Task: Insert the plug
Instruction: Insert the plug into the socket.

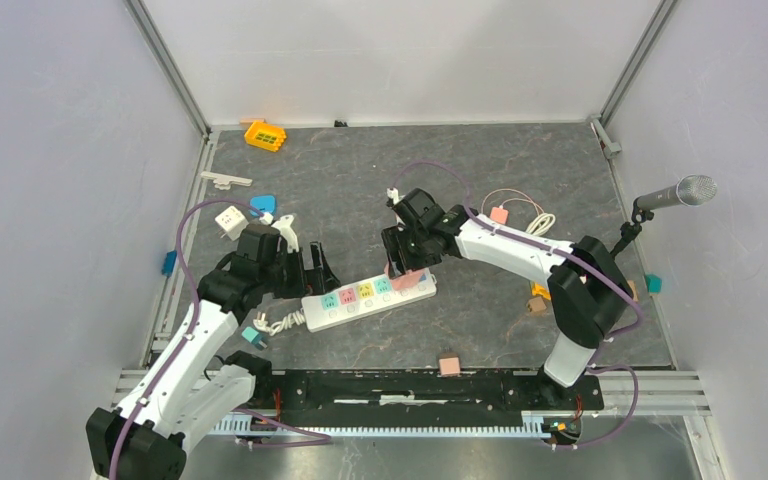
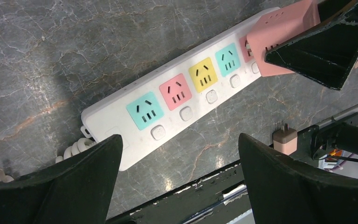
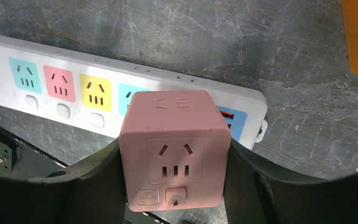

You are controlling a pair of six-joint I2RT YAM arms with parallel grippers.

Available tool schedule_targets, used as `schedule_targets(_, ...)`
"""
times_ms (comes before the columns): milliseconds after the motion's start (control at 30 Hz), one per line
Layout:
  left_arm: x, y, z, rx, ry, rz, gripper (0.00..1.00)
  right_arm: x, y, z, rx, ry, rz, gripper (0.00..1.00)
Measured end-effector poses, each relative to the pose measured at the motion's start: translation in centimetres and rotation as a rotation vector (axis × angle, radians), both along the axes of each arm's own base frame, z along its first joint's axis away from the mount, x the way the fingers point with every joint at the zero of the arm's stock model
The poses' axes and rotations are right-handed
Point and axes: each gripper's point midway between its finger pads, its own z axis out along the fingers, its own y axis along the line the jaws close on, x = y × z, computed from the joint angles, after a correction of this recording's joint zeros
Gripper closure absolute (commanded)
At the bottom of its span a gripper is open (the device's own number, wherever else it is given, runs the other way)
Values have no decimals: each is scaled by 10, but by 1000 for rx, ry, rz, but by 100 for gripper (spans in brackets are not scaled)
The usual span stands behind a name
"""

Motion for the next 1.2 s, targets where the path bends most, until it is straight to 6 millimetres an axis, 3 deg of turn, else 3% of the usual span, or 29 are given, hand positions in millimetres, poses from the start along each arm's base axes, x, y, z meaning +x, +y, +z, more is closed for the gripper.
schedule_targets(567, 0, -1, 0, -7, -1, -6, 0, -1, 1, 2, -31, -31, 0, 100)
schedule_targets(900, 0, -2, 0, -7, 0, -6, 0, 5, 4, 18, -12, -62, -16, 100)
schedule_targets(1200, -1, -1, -1, -6, 2, -6, 0, 5, 3, 17, -12, -59, -19, 100)
